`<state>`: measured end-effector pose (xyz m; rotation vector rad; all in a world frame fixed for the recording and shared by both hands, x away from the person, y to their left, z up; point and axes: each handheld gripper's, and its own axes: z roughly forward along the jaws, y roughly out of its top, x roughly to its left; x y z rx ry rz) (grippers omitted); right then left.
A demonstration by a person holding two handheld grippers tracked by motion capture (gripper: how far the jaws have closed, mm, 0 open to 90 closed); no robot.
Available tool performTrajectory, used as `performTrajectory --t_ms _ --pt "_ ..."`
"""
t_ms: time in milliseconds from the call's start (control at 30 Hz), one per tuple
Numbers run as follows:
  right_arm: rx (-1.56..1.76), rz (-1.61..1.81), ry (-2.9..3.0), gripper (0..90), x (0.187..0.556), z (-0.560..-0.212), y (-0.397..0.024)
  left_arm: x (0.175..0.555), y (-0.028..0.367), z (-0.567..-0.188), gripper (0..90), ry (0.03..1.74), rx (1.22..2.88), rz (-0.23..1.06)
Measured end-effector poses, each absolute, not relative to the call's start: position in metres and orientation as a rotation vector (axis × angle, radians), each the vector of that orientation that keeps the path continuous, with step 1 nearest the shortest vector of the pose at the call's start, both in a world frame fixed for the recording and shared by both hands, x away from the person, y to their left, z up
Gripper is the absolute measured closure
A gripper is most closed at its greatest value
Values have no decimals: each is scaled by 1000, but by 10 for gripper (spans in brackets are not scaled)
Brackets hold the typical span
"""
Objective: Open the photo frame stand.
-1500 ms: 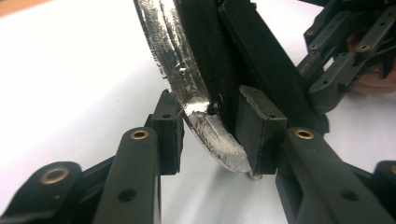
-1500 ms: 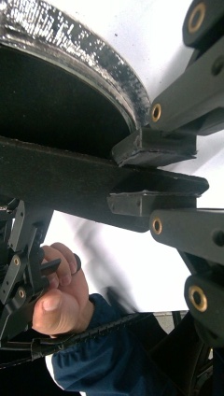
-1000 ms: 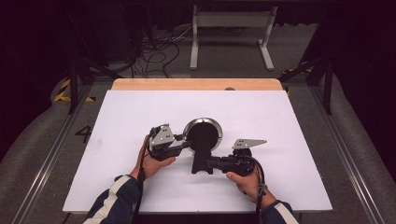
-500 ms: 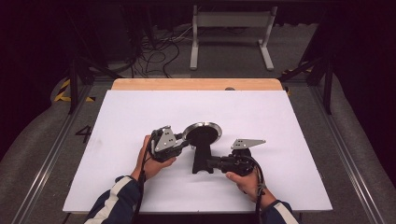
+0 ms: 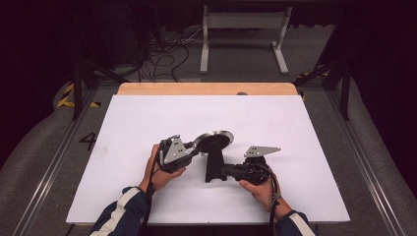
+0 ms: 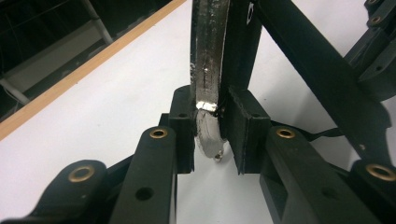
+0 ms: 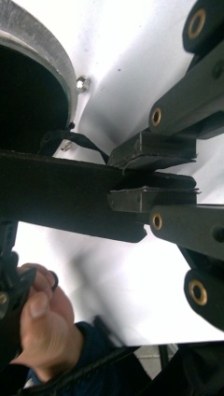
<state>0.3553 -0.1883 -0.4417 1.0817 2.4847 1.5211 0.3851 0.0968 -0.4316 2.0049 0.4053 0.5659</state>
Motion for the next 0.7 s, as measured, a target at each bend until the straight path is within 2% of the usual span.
performTrajectory --t_ms 233,600,700 --pt "1065 1488 2503 805 353 -444 -185 389 101 -436 732 406 2015 486" --pt "1037 1452 2533 807 351 -449 -181 400 97 -455 701 430 2115 451" --pt "1032 1453 2542 813 351 -449 -181 400 95 -456 737 421 2126 458"
